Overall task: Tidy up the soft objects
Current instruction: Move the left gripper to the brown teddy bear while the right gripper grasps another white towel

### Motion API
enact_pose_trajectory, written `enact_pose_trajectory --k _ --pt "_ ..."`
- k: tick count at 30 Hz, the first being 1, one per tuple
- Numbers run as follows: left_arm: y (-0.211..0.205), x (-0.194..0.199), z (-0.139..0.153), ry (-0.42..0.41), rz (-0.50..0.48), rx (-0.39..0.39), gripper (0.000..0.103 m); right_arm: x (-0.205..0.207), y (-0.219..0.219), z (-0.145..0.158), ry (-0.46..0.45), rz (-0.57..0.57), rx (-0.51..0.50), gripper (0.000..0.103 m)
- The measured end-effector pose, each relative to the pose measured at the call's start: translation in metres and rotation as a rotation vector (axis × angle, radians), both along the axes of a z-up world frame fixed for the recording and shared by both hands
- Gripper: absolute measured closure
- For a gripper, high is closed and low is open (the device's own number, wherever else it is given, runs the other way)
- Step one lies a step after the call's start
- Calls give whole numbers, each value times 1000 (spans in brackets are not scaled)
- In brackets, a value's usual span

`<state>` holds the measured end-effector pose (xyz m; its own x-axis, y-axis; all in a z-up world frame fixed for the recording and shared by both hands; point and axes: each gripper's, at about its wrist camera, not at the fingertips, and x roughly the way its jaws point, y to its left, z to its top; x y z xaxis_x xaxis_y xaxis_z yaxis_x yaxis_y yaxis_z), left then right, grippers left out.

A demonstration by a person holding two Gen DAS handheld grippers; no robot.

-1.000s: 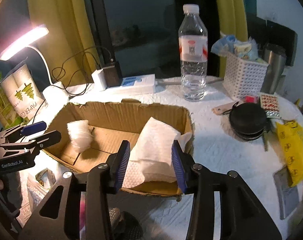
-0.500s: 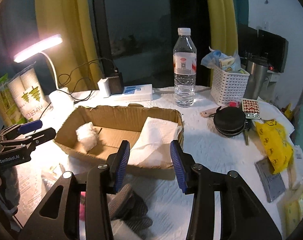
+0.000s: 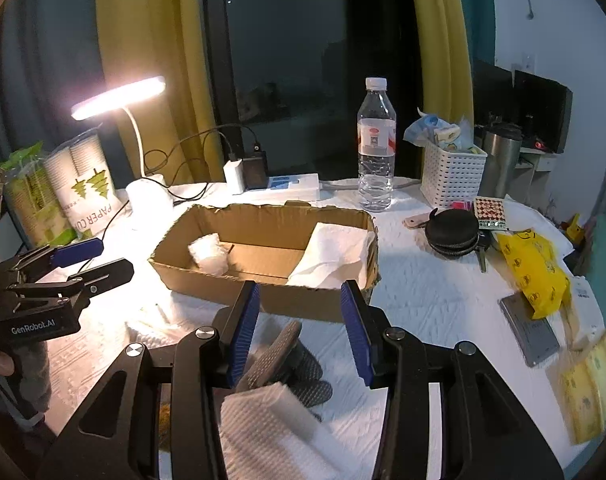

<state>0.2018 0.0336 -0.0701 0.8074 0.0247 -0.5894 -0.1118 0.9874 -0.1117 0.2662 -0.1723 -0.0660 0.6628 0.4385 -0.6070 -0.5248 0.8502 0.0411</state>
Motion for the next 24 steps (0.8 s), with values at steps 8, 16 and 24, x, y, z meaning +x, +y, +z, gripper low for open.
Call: enact_pose_trajectory --k 8,16,24 --pt "-16 -20 -5 10 -31 9 27 -21 -7 -6 7 1 10 58" --pt "-31 -35 -17 48 -44 4 27 -36 -13 -17 31 6 19 58" --pt "-42 -45 -29 91 -43 18 27 -44 -16 -31 63 34 41 43"
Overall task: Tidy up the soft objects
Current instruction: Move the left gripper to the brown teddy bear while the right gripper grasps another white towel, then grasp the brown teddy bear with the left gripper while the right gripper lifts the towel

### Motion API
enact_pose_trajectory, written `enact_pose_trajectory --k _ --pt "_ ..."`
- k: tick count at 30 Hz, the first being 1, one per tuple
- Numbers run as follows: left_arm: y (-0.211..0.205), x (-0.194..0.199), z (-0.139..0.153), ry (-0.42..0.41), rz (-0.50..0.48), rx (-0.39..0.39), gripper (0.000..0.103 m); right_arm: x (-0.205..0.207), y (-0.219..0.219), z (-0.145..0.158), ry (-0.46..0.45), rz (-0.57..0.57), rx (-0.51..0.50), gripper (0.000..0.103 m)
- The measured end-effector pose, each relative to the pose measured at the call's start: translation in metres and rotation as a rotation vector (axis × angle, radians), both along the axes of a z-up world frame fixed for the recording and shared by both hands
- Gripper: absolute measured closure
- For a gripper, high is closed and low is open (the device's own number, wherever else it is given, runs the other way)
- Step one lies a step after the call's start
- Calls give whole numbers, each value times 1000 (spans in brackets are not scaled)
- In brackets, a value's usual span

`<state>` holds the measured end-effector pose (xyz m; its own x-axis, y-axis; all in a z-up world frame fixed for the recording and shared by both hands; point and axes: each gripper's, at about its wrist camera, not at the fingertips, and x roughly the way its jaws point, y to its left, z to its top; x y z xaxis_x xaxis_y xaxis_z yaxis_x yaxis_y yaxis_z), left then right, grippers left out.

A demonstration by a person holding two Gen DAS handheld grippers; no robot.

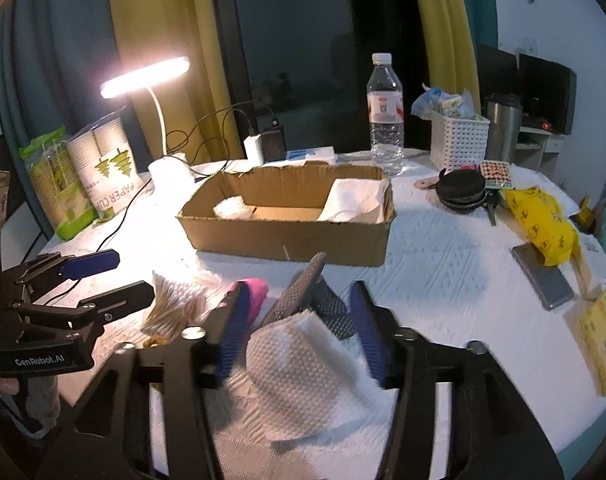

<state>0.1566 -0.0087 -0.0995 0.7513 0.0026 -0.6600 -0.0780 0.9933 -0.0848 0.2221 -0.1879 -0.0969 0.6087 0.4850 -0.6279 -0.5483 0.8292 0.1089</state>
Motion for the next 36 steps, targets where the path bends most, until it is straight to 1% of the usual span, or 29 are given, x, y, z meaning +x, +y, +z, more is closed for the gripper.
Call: enact_pose_trajectory --k 12,20,24,29,32,34,35,36 --pt "-12 -7 -36 104 6 -50 27 -4 -8 -41 76 21 -6 42" --pt "-21 -1 -50 158 -4 -47 27 -2 -9 -63 126 31 -12 42" --pt "-28 4 -56 191 -16 -33 27 -3 -4 -74 146 52 -48 42" --pt "-31 6 -64 221 -24 -19 27 -3 -1 -80 127 57 -99 42" --pt "-31 5 -66 225 -39 -34 27 -7 3 -82 95 58 -139 42" --pt "-31 3 -67 229 -50 -43 28 -8 4 -83 85 56 -148 42" --pt "-31 3 -67 229 -56 -47 30 -8 4 -84 84 54 -147 44" --pt "-32 2 -68 229 -61 -48 34 -8 3 -84 83 49 -147 50"
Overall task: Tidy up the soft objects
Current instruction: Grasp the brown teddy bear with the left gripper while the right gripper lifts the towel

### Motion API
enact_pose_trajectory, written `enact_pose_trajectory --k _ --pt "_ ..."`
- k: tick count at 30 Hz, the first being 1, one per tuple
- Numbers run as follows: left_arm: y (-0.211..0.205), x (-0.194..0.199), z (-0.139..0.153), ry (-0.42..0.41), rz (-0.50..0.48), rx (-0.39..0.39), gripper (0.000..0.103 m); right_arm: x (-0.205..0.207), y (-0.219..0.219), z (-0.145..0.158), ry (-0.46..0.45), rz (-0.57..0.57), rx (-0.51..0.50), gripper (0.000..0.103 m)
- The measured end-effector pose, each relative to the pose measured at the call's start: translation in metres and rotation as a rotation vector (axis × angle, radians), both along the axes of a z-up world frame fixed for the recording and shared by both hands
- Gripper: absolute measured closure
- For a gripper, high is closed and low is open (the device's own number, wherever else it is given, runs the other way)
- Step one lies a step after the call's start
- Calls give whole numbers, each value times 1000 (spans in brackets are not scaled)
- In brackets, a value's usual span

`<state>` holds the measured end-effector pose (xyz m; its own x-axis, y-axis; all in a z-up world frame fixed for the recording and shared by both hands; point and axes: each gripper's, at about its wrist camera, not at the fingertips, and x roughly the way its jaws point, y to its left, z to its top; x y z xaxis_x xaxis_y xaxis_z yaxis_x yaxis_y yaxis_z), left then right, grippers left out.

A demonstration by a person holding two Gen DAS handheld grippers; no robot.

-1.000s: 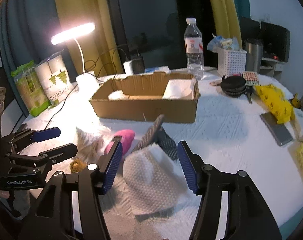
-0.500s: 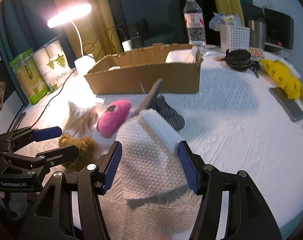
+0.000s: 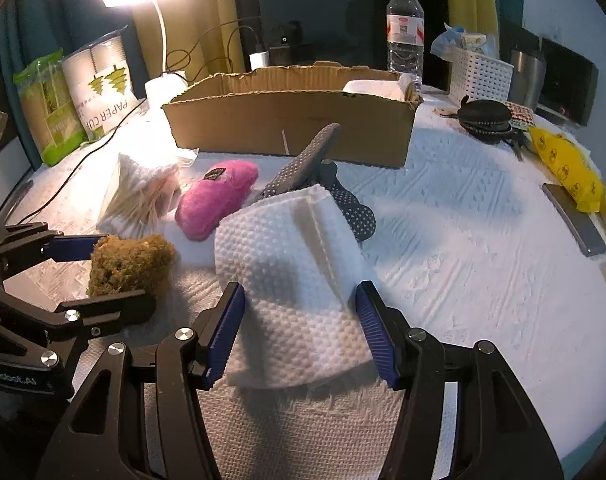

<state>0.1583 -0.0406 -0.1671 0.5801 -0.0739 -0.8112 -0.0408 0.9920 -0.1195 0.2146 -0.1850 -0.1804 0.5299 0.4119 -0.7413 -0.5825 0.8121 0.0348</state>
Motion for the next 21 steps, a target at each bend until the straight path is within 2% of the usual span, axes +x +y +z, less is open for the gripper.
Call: enact_pose_trajectory --k 1,3,5,11,21 --pt "0 -1 0 1 -5 -2 36 0 -1 0 -2 -8 -4 55" --pt "0 -3 1 -7 -15 -11 40 3 -7 2 0 -26 -4 78" --pt "-1 -5 3 -20 -37 -24 43 6 -13 4 3 -37 6 92" --pt "-7 -11 14 -63 -82 -38 46 3 -23 16 -24 -58 23 92" --pt "5 -9 44 -157 -66 -41 46 5 -30 50 -75 -65 67 92"
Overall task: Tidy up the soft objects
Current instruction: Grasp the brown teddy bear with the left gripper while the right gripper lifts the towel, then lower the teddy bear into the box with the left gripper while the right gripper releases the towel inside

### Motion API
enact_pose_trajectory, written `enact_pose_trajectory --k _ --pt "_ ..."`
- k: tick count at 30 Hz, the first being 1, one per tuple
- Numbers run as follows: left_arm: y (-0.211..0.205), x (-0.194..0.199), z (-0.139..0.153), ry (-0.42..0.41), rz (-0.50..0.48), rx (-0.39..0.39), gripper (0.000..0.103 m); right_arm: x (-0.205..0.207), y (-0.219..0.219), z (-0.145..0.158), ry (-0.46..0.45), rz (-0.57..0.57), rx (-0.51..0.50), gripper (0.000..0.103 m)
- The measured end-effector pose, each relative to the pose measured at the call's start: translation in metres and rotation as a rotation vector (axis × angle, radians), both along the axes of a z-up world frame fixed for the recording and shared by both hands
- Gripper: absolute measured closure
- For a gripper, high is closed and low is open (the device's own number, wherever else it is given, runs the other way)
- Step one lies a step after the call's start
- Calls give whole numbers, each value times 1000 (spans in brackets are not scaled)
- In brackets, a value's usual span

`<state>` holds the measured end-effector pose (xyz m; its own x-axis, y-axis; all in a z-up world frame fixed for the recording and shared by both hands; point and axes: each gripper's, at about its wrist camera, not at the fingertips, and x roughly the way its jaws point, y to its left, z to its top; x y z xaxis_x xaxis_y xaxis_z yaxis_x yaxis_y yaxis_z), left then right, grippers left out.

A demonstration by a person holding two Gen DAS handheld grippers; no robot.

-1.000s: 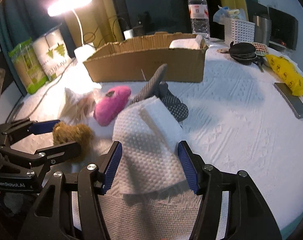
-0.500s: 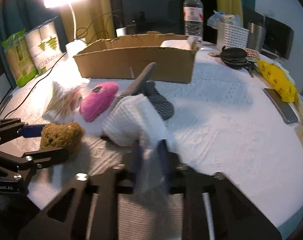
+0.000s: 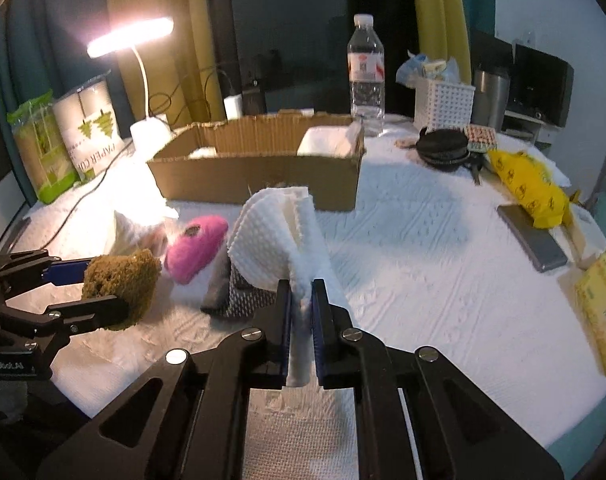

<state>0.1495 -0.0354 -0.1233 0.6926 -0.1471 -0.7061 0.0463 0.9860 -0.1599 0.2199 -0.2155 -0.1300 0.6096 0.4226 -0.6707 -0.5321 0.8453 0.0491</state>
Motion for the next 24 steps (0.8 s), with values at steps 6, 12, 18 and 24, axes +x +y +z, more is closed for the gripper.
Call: enact_pose_trajectory --k 6,12,18,24 --pt "12 6 15 -38 24 -1 46 5 7 17 -25 15 8 92" --pt "25 11 28 -73 41 -9 46 11 15 29 -44 26 6 92" --pt "38 19 37 -95 52 -23 45 21 24 37 -52 37 3 92" --pt "49 29 45 -116 71 -24 45 32 30 45 -58 41 4 92"
